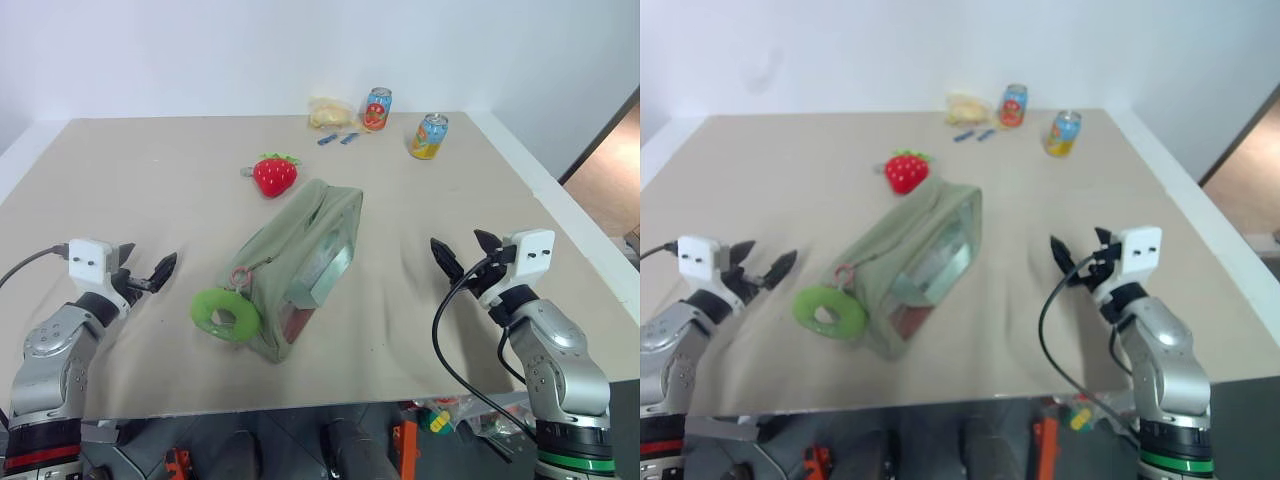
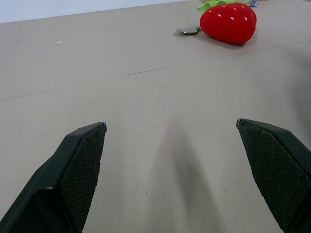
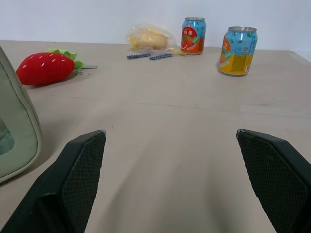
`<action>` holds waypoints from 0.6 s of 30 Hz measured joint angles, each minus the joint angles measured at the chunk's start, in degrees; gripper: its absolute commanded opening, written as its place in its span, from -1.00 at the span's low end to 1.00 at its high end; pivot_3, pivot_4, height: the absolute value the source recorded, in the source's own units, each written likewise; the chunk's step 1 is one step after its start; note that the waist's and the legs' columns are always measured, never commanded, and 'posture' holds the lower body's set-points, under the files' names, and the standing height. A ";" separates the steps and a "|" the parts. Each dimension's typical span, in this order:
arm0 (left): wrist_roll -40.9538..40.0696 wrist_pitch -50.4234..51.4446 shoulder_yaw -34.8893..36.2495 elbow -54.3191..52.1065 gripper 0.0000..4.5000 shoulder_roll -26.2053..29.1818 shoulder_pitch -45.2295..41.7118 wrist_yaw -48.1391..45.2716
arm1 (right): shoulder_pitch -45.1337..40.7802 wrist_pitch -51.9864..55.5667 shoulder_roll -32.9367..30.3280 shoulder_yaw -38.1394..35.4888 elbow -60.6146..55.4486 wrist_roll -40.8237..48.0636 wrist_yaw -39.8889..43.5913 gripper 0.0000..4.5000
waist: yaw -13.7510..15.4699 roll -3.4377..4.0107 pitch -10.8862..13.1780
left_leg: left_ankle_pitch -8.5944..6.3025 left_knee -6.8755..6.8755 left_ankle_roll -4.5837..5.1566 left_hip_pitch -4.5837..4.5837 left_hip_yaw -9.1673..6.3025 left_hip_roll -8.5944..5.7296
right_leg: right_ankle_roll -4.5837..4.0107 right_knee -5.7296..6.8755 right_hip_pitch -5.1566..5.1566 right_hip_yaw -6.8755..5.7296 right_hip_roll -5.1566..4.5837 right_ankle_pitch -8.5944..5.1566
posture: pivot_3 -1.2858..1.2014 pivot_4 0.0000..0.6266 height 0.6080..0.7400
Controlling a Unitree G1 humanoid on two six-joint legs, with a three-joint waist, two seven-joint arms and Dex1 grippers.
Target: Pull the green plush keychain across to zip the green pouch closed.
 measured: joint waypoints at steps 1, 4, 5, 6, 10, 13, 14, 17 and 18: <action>0.01 -0.01 0.00 0.01 0.98 0.00 0.00 0.00 | 0.00 -0.01 0.00 0.00 0.00 -0.01 0.00 0.99 | 0.00 0.00 0.00 | 0.00 0.00 0.00 0.00 0.00 0.00 | 0.00 0.00 0.00 0.00 0.00 0.00 | 0.03 -0.52 1.00; 0.01 -0.36 -0.01 0.79 0.98 0.00 -0.22 -0.70 | 0.00 -0.73 0.00 0.00 0.53 -0.38 0.42 0.99 | 0.00 0.00 0.00 | 0.00 0.00 0.00 0.00 0.00 0.00 | 0.00 0.00 0.00 -0.01 0.00 0.00 | 0.03 -0.52 1.00; -0.02 -0.36 -0.01 1.09 0.98 0.00 -0.28 -1.23 | 0.01 -0.79 0.00 0.00 0.76 -0.42 0.59 0.99 | 0.00 0.00 0.00 | 0.00 0.00 0.00 0.00 0.01 0.00 | 0.00 0.00 -0.01 0.00 0.00 0.00 | 0.03 -0.52 1.00; -0.04 -0.36 -0.01 1.36 0.98 0.00 -0.36 -1.54 | 0.01 -0.85 0.00 0.00 0.91 -0.46 0.75 0.99 | 0.00 0.00 0.00 | 0.00 0.00 0.00 0.00 0.01 0.00 | 0.00 0.00 -0.01 0.01 0.00 0.00 | 0.03 -0.52 1.00; -0.68 -0.33 -0.01 1.92 0.98 -0.01 -0.50 -2.67 | 0.00 -1.21 0.00 0.00 1.56 -0.82 1.27 0.99 | 0.00 0.00 0.00 | 0.00 0.00 0.00 -0.01 0.02 0.00 | 0.00 0.00 -0.01 0.01 0.00 0.00 | 0.03 -0.52 1.00; -0.76 -0.33 -0.01 1.94 0.98 -0.01 -0.59 -2.73 | 0.00 -1.28 0.00 0.00 1.73 -0.85 1.33 0.99 | 0.00 0.00 0.00 | 0.00 0.00 0.00 -0.01 0.02 0.00 | 0.01 0.00 -0.02 0.02 0.00 0.01 | 0.03 -0.52 1.00; -0.77 -0.33 -0.01 1.94 0.98 -0.01 -0.60 -2.73 | 0.00 -1.33 0.00 0.00 1.73 -0.85 1.35 0.99 | 0.00 0.00 0.00 | 0.00 0.00 0.00 -0.01 0.02 0.00 | 0.01 0.00 -0.02 0.02 0.00 0.01 | 0.03 -0.52 1.00; -0.77 -0.33 -0.01 1.94 0.98 -0.01 -0.61 -2.73 | 0.00 -1.38 0.00 0.00 1.74 -0.85 1.37 0.99 | 0.00 0.00 0.00 | 0.00 0.00 0.00 -0.01 0.03 0.00 | 0.01 0.00 -0.02 0.03 0.00 0.01 | 0.03 -0.52 1.00; -0.78 -0.33 -0.01 1.94 0.98 -0.01 -0.61 -2.73 | 0.00 -1.39 0.00 0.00 1.74 -0.85 1.38 0.99 | 0.00 0.00 0.00 | 0.00 0.00 0.00 0.00 0.03 0.00 | 0.01 0.00 -0.02 0.03 0.00 0.01 | 0.03 -0.52 1.00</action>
